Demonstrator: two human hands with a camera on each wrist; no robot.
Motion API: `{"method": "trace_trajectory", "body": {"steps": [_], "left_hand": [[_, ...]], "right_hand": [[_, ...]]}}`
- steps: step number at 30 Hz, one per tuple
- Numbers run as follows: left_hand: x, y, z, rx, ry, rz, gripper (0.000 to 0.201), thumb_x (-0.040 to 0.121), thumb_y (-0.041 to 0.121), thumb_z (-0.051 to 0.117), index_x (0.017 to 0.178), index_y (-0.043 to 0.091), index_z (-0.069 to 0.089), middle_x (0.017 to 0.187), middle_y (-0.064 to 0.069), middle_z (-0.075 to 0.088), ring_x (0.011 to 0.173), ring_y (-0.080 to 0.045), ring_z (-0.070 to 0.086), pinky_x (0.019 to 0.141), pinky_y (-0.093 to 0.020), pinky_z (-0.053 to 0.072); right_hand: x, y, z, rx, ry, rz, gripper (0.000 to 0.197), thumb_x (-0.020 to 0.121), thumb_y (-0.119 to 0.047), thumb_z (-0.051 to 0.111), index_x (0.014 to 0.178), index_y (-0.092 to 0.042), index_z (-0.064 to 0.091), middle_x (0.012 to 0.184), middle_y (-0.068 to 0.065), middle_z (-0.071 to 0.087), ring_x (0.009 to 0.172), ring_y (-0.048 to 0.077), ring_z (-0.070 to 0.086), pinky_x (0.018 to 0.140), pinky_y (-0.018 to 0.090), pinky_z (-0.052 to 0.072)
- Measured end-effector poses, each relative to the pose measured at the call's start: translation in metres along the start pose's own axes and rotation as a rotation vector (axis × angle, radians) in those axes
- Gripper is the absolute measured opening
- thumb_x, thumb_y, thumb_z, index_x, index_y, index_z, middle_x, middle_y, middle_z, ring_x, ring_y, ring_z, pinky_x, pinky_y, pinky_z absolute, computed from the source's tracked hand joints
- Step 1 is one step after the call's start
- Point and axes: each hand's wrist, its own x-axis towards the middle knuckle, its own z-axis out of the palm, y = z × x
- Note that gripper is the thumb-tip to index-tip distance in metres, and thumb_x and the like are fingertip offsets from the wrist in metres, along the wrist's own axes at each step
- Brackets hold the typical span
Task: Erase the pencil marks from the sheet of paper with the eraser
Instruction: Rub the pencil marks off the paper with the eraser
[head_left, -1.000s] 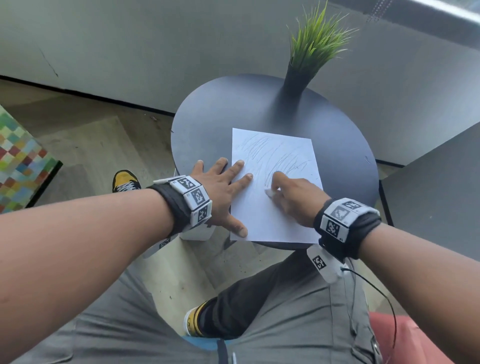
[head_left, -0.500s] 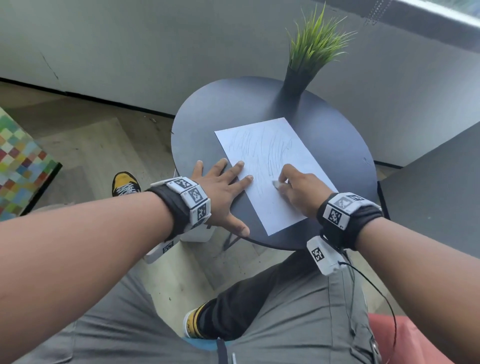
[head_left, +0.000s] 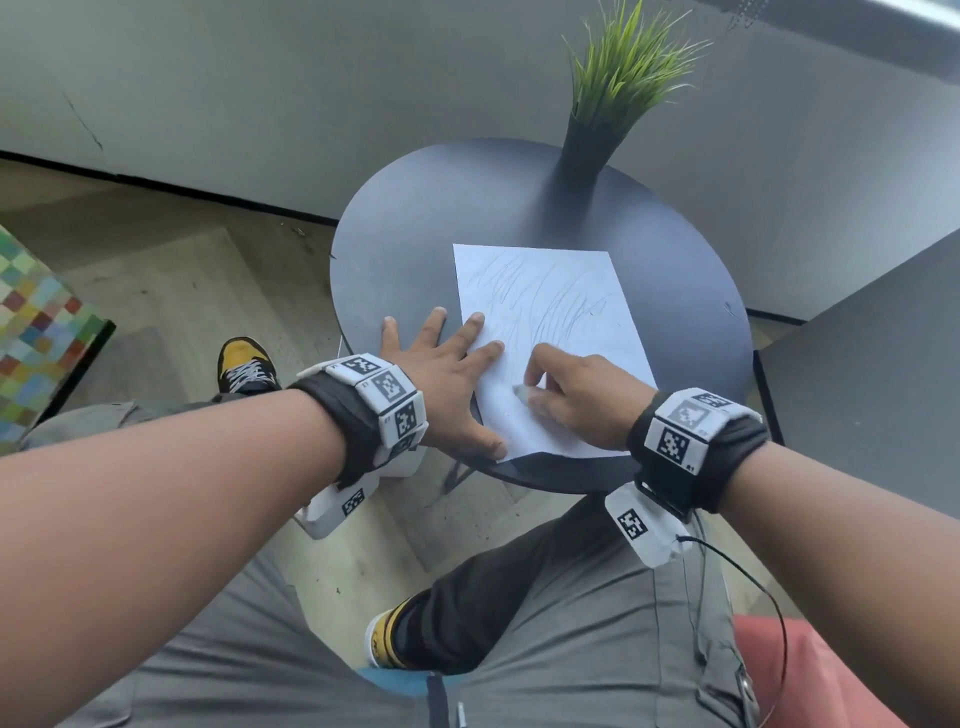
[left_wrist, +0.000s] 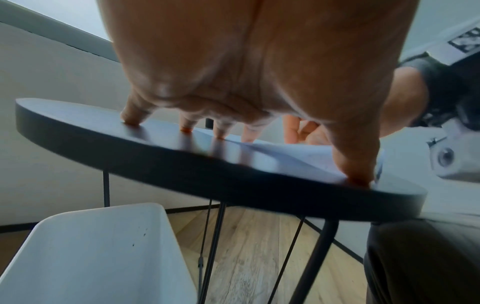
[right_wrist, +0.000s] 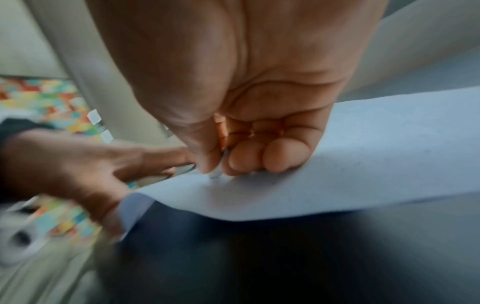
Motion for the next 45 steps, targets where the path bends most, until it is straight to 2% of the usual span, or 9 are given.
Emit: {"method": "trace_trajectory", "body": {"steps": [3, 8, 17, 21, 26, 30, 35, 40, 45], "left_hand": [[0.001, -0.001, -0.006, 0.002, -0.027, 0.003, 0.12, 0.059, 0.096, 0.045, 0.155, 0.04, -0.002, 0.165, 0.011, -0.02, 0.152, -0.03, -0.017, 0.112, -0.074, -0.003], [0.002, 0.0, -0.008, 0.033, -0.043, 0.01, 0.123, 0.057, 0.101, 0.039, 0.155, 0.04, -0.002, 0.165, 0.01, -0.021, 0.152, -0.03, -0.017, 0.112, -0.073, -0.002], [0.003, -0.007, -0.005, 0.091, -0.058, 0.03, 0.12, 0.063, 0.098, 0.041, 0.155, 0.039, -0.009, 0.164, 0.007, -0.025, 0.152, -0.03, -0.02, 0.113, -0.072, -0.001], [0.002, -0.007, 0.001, 0.109, -0.029, 0.037, 0.122, 0.063, 0.096, 0.045, 0.156, 0.037, -0.009, 0.164, 0.006, -0.024, 0.152, -0.032, -0.018, 0.112, -0.073, 0.002], [0.001, -0.003, -0.003, 0.122, -0.035, 0.026, 0.122, 0.064, 0.095, 0.047, 0.156, 0.036, -0.009, 0.165, 0.004, -0.021, 0.152, -0.034, -0.012, 0.112, -0.074, 0.01], [0.0, -0.002, -0.004, 0.139, -0.042, 0.029, 0.124, 0.065, 0.094, 0.049, 0.157, 0.035, -0.009, 0.165, 0.004, -0.022, 0.152, -0.035, -0.011, 0.111, -0.073, 0.014], [0.003, -0.006, -0.003, 0.135, -0.035, 0.041, 0.124, 0.062, 0.098, 0.045, 0.155, 0.038, -0.011, 0.165, 0.007, -0.021, 0.152, -0.034, -0.009, 0.111, -0.073, 0.015], [0.003, -0.011, 0.003, 0.103, -0.038, 0.056, 0.125, 0.06, 0.099, 0.044, 0.154, 0.041, -0.014, 0.164, 0.011, -0.025, 0.152, -0.033, -0.015, 0.112, -0.073, 0.007], [0.002, -0.012, 0.002, 0.087, -0.049, 0.075, 0.125, 0.058, 0.099, 0.045, 0.154, 0.042, -0.012, 0.164, 0.01, -0.024, 0.151, -0.034, -0.017, 0.112, -0.074, 0.002]], "right_hand": [[-0.008, -0.009, 0.005, -0.085, -0.065, -0.115, 0.024, 0.097, -0.048, 0.047, 0.104, -0.026, 0.051, 0.081, -0.001, 0.064, 0.075, 0.018, 0.058, 0.07, 0.034, 0.046], [0.003, 0.004, 0.001, 0.002, 0.09, 0.053, 0.022, 0.096, -0.052, 0.043, 0.099, -0.03, 0.046, 0.088, 0.002, 0.065, 0.081, 0.025, 0.06, 0.077, 0.041, 0.051], [-0.004, 0.004, 0.004, -0.052, 0.042, 0.012, 0.023, 0.095, -0.057, 0.043, 0.097, -0.034, 0.044, 0.085, 0.001, 0.063, 0.079, 0.022, 0.059, 0.075, 0.041, 0.052], [-0.024, -0.013, 0.012, -0.164, -0.168, -0.169, 0.016, 0.098, -0.047, 0.045, 0.102, -0.031, 0.047, 0.077, -0.005, 0.056, 0.074, 0.016, 0.055, 0.069, 0.036, 0.046], [-0.018, 0.0, 0.004, -0.098, 0.077, 0.046, 0.024, 0.099, -0.048, 0.038, 0.1, -0.025, 0.042, 0.083, 0.003, 0.057, 0.078, 0.027, 0.056, 0.071, 0.04, 0.049], [-0.039, -0.024, 0.027, -0.137, -0.137, -0.167, 0.016, 0.102, -0.035, 0.039, 0.098, -0.02, 0.037, 0.08, 0.007, 0.056, 0.07, 0.029, 0.05, 0.065, 0.042, 0.045], [-0.017, 0.004, 0.002, -0.043, 0.075, 0.154, 0.024, 0.098, -0.051, 0.038, 0.099, -0.028, 0.042, 0.096, 0.008, 0.06, 0.083, 0.029, 0.057, 0.079, 0.043, 0.051], [-0.031, -0.035, 0.024, -0.137, -0.102, -0.105, 0.02, 0.102, -0.039, 0.037, 0.1, -0.019, 0.038, 0.08, 0.005, 0.055, 0.074, 0.029, 0.055, 0.062, 0.038, 0.042], [-0.003, -0.006, -0.003, -0.054, 0.09, 0.153, 0.026, 0.098, -0.047, 0.042, 0.102, -0.021, 0.044, 0.095, 0.006, 0.061, 0.082, 0.028, 0.058, 0.076, 0.039, 0.049]]}}
